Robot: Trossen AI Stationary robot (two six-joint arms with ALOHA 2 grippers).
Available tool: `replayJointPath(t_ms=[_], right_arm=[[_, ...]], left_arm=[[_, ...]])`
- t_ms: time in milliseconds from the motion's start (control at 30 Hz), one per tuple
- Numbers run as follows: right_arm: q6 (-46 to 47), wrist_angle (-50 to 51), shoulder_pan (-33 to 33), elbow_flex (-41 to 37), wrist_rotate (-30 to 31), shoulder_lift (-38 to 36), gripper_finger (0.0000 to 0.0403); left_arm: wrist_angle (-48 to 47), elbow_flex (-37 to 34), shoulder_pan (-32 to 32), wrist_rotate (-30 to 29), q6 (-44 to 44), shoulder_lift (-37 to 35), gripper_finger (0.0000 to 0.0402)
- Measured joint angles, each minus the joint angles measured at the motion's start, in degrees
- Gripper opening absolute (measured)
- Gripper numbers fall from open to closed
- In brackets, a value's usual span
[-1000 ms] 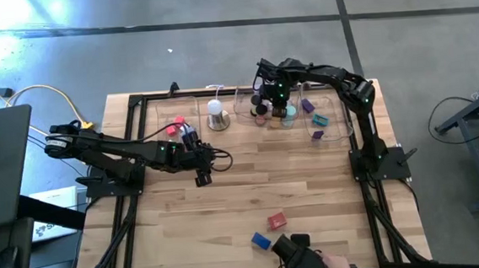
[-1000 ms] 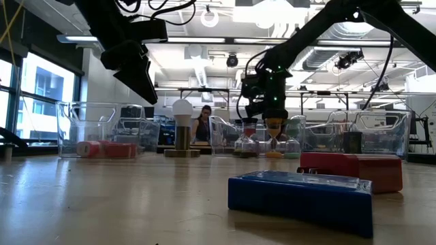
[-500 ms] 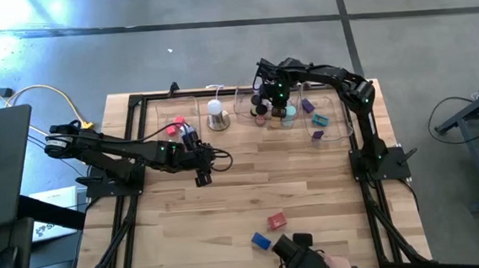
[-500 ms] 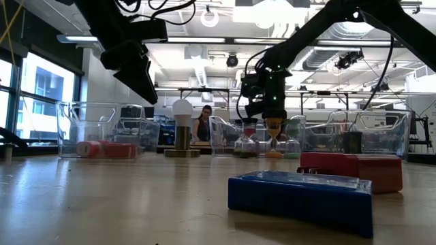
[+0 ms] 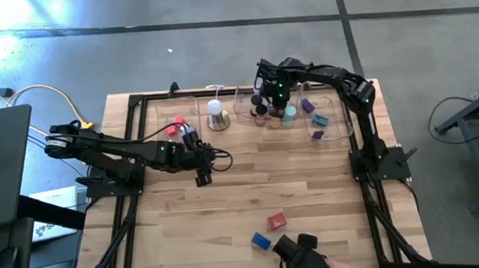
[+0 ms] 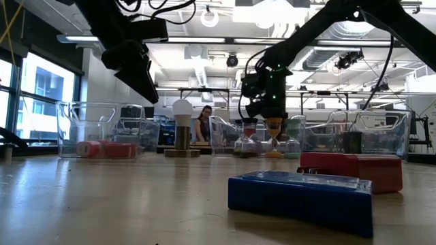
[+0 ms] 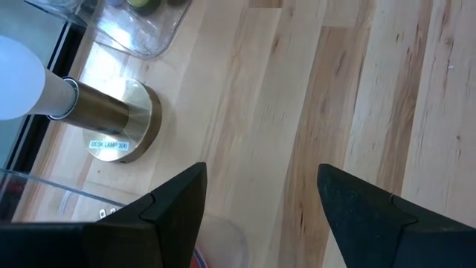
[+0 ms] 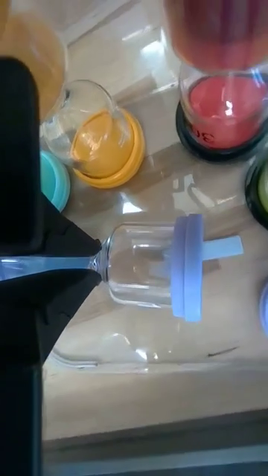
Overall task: Pick & Place Office items
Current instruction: Put the purple hourglass into the middle transparent bin
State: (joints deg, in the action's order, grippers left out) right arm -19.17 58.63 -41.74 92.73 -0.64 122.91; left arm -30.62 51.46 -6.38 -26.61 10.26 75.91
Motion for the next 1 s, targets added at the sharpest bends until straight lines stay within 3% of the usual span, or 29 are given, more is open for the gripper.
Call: replayJointPath(t_ms=[533, 1000], right_arm=[[16.05, -0.19, -2.61, 0.04, -2.14, -0.04, 0.0003], [18.19, -0.43, -3.06, 1.84, -1.45, 0.02, 0.0003]], left_arm=[[0.91, 0.00, 0.00, 0.00, -0.02, 0.01, 0.0247], [0.90, 0.00, 0.01, 0.00, -0.04, 0.01, 0.0247]])
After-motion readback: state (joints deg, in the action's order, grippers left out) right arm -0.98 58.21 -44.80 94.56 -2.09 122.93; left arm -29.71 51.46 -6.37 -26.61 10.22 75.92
